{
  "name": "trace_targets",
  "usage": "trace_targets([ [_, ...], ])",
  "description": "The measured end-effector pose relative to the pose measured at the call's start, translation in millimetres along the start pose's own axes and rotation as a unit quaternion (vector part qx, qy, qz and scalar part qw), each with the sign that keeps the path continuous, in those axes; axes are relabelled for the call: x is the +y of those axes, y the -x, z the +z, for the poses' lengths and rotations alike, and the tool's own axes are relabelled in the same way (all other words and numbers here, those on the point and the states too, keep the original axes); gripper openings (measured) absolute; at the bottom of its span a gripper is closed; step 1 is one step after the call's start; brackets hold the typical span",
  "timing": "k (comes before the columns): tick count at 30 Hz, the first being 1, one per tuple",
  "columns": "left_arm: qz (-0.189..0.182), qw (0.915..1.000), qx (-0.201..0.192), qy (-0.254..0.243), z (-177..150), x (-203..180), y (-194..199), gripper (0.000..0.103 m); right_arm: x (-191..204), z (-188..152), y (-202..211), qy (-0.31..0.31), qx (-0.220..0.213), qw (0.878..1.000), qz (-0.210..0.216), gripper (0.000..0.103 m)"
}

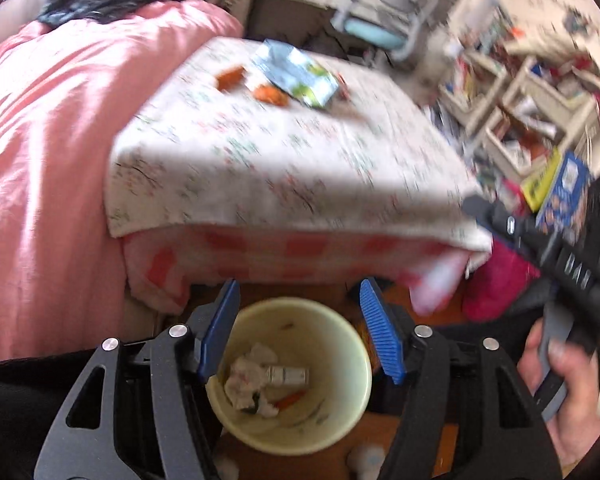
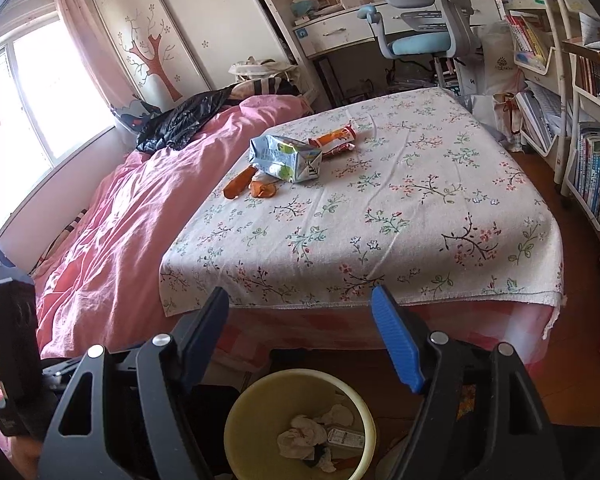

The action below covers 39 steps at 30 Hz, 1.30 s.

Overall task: Collect trash
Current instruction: 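Raise both open grippers from the bin back over the table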

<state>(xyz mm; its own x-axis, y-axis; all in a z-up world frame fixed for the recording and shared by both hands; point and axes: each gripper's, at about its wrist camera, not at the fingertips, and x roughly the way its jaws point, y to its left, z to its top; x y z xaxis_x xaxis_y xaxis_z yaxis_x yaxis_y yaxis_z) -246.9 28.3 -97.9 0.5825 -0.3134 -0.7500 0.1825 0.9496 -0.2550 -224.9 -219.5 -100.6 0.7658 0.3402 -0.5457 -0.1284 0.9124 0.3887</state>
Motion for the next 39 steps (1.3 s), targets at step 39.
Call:
trace_targets([
  [39,0.103,0.9738,-0.201,-0.029,108.9,10.5,57.8,0.091,36.4,56.0,9.8,0.105,-0.044,0.993,0.003,0.083],
])
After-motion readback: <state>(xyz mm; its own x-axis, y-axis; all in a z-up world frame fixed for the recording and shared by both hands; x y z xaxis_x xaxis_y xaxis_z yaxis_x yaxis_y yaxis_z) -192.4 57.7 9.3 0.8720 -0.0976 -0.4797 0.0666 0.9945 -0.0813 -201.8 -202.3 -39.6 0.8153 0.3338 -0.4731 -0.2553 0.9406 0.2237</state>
